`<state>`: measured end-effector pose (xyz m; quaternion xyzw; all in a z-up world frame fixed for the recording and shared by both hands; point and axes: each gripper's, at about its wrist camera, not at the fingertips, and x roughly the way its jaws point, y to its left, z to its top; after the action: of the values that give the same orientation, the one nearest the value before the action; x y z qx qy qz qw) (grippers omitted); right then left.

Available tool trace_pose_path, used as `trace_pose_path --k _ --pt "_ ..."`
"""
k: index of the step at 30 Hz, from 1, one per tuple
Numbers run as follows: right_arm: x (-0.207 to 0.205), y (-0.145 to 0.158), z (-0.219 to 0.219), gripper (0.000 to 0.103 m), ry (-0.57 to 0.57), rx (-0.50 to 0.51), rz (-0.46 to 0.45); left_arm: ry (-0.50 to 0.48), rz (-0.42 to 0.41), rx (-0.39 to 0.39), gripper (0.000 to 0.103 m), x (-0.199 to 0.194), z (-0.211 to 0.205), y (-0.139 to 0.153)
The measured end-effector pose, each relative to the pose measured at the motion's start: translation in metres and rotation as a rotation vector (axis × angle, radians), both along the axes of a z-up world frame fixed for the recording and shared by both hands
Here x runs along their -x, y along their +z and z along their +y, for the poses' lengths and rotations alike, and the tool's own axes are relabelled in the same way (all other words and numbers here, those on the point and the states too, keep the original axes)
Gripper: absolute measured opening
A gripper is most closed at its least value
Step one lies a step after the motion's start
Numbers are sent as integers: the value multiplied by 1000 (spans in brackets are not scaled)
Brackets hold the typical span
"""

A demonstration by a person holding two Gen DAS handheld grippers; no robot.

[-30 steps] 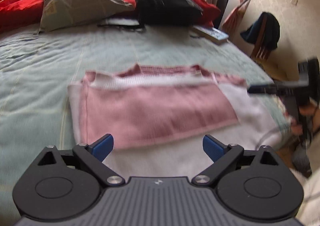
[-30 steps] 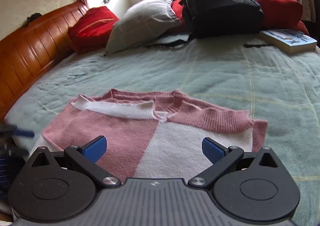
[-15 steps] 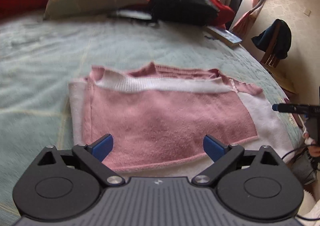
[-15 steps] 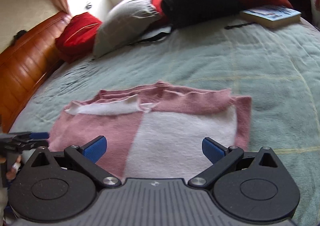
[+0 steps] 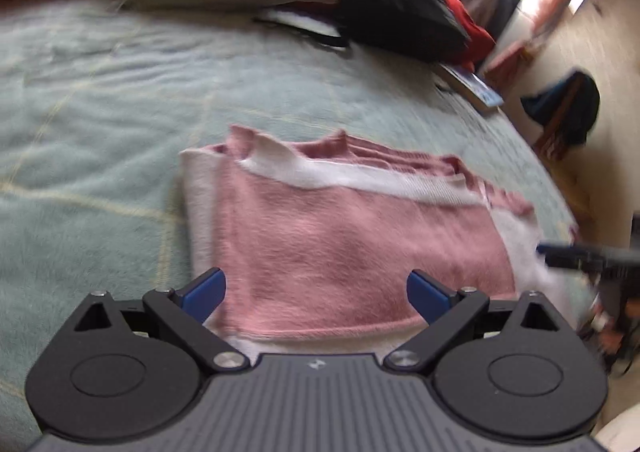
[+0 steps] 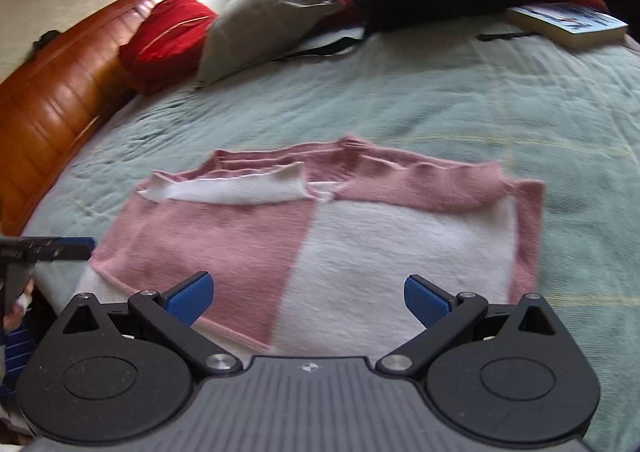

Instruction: Fold clothes

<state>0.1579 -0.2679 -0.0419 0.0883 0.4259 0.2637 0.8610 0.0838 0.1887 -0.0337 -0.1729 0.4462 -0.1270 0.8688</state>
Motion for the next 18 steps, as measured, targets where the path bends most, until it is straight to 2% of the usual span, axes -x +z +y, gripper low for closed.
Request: trace_pose_path --k 4,12,18 --pt "0 3 18 103 54 -17 -6 56 68 123 97 -4 26 -14" --pt "-4 7 68 103 209 -66 21 48 115 128 97 -3 32 -26" --pt "-2 7 90 103 268 -71 33 12 137 217 98 -16 37 -40"
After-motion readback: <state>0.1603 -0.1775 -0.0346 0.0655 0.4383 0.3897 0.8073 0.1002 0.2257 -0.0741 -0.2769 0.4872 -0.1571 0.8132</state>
